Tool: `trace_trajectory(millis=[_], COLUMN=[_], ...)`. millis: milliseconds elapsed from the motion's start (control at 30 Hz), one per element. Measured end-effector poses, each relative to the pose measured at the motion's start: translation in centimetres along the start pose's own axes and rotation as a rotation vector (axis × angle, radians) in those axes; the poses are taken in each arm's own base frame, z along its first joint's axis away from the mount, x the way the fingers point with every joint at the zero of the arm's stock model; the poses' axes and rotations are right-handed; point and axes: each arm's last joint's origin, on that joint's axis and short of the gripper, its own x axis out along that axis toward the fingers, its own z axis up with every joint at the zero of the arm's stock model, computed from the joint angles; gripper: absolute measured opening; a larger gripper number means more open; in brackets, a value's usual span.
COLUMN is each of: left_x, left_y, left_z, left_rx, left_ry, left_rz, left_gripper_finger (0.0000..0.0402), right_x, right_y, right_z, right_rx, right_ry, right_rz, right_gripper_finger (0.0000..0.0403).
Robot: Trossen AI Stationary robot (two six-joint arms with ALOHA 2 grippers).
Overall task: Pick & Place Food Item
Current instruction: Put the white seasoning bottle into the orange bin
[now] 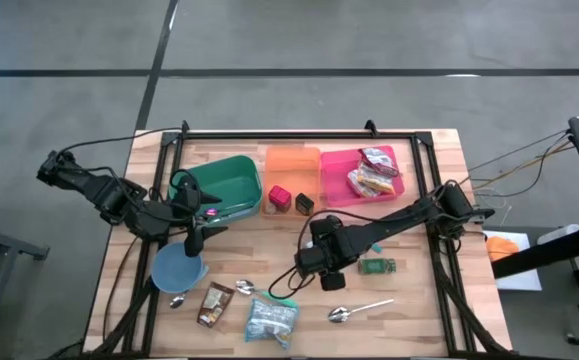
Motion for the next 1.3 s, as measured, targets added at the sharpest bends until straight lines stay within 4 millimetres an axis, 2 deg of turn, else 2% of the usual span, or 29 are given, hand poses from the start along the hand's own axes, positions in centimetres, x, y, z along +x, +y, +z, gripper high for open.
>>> trace_trajectory(millis=[233, 333, 500, 900, 1300], left_x=[0.0, 0.0, 0.0, 0.0, 0.0], left_y=[0.0, 0.0, 0.0, 0.0, 0.0], left_z=[0.0, 0.0, 0.0, 0.0, 0.0], left_rx=[0.0, 0.0, 0.0, 0.0, 0.0], left_ry=[0.0, 0.0, 0.0, 0.0, 0.0], left_rz=[0.0, 0.0, 0.0, 0.0, 0.0], left_gripper_finger=[0.0363, 0.0363, 0.0363, 0.0363, 0.0363], right_x=[0.1, 0.1, 0.1, 1.2, 3.3], right_y=[0.0, 0.0, 0.0, -0.1, -2.2], right_z=[0.0, 0.2, 0.3, 0.4, -0.4], right_rx=[-0.01, 0.038, 0.053, -0.125, -0.078], right_ry=[-0.002, -0.023, -0.034, -0.086, -0.04], right_rz=[-0.004, -0.005, -0.004, -0.01, -0.017], right_gripper_finger=[0.0297, 0.0334, 0.0374, 0.038, 0.0379])
